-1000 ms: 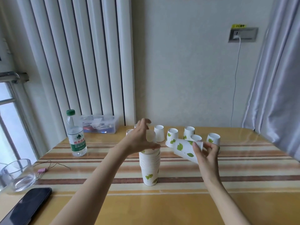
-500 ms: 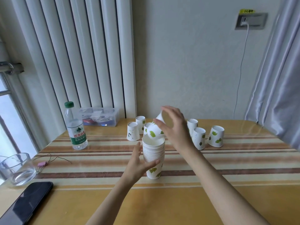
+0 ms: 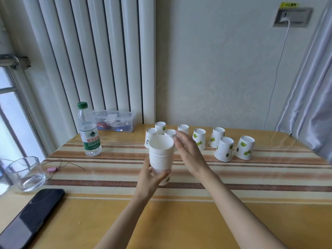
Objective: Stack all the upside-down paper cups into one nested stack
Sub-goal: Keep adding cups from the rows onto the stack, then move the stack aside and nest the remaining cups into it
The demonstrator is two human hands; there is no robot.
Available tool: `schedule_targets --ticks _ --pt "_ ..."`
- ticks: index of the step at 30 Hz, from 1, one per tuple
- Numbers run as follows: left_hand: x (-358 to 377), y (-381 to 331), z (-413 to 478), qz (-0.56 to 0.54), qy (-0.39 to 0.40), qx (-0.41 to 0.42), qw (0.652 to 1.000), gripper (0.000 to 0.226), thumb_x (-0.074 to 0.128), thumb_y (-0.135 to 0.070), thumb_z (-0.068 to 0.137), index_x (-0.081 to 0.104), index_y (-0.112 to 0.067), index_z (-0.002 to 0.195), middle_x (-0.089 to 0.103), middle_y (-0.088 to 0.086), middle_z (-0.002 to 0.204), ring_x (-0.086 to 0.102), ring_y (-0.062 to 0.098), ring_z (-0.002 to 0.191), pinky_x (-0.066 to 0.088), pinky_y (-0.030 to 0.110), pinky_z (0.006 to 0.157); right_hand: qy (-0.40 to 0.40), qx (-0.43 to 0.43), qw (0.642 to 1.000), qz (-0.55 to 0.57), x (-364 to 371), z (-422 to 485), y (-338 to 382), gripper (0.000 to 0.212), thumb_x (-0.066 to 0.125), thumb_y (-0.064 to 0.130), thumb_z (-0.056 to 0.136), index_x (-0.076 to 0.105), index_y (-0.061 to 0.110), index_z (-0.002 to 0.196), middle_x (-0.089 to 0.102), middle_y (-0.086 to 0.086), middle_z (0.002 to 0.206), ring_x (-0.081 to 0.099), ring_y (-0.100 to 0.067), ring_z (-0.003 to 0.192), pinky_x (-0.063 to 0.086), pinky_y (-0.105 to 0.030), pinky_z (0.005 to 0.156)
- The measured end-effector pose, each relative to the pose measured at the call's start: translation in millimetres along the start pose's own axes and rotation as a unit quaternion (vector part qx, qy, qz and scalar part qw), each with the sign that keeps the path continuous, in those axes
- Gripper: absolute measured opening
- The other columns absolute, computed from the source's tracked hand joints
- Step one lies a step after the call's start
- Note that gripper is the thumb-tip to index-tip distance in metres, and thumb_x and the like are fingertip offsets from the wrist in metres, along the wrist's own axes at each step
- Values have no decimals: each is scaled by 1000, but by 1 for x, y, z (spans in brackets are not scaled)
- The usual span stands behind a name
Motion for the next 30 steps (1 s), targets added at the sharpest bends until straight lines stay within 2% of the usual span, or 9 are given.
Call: schedule_targets --ticks 5,9,13,15,18,20,22,25,30 --pt "-77 1 3 34 -104 -15 994 80 73 -49 55 43 -19 122 58 -17 102 59 17 99 49 39 89 -9 80 996 -29 20 -19 -41 36 51 30 91 50 16 125 51 5 129 45 -11 121 35 -25 98" --pt "-97 9 2 57 -112 -13 992 76 77 -31 66 39 -15 130 58 -5 108 58 18 103 46 34 91 -30 116 992 -40 30 -33 -66 32 52 15 91 51 10 122 52 -5 129 48 -19 121 35 -25 96" --pt "-92 17 -2 68 -104 -32 992 72 77 -27 67 39 -18 128 57 -6 108 56 5 98 47 17 81 -41 139 988 -57 28 -41 -83 31 51 13 90 51 9 121 53 -7 130 50 -21 118 38 -28 95" --pt "-89 18 -7 51 -112 -45 991 72 79 -21 69 35 -16 127 54 2 116 53 20 110 48 16 83 -54 152 986 -50 23 -43 -89 30 51 12 89 51 10 120 53 -7 130 51 -21 115 38 -28 92" --pt "-86 13 -41 99 -247 -96 959 91 78 -28 71 24 -3 139 31 19 142 25 31 136 27 35 111 -74 159 984 -45 15 -43 -95 31 52 9 88 51 8 119 54 -8 128 51 -21 113 39 -29 92" --pt "-71 -2 -75 138 -326 -3 935 62 74 -24 75 41 -8 126 43 16 124 41 25 118 32 31 101 -81 155 984 -43 13 -39 -99 33 53 7 87 50 8 119 53 -8 127 51 -22 113 40 -30 95" --pt "-44 -13 -85 156 -235 84 956 32 68 -26 79 49 -22 103 50 1 103 48 9 95 37 17 86 -76 154 984 -38 14 -30 -102 34 55 8 86 50 8 119 53 -7 126 51 -22 114 40 -30 96" --pt "-4 -9 -47 155 -36 82 984 32 63 -25 85 47 -26 112 49 -7 112 49 -1 104 34 4 86 -64 159 985 -17 19 -4 -108 38 61 15 85 47 10 120 52 -6 127 50 -21 117 38 -25 92" --pt "17 18 56 102 -111 -27 988 61 61 -18 87 27 -14 138 28 5 142 35 16 129 31 32 109 -42 156 986 -36 29 61 -125 75 72 30 77 32 10 136 40 -7 143 38 -22 131 31 -27 98"
Point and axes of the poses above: each hand's wrist, its own z-axis towards the middle knuckle, its own x-axis out of the palm, y = z × x, the point moved 3 cm from there along z, towards the middle knuckle
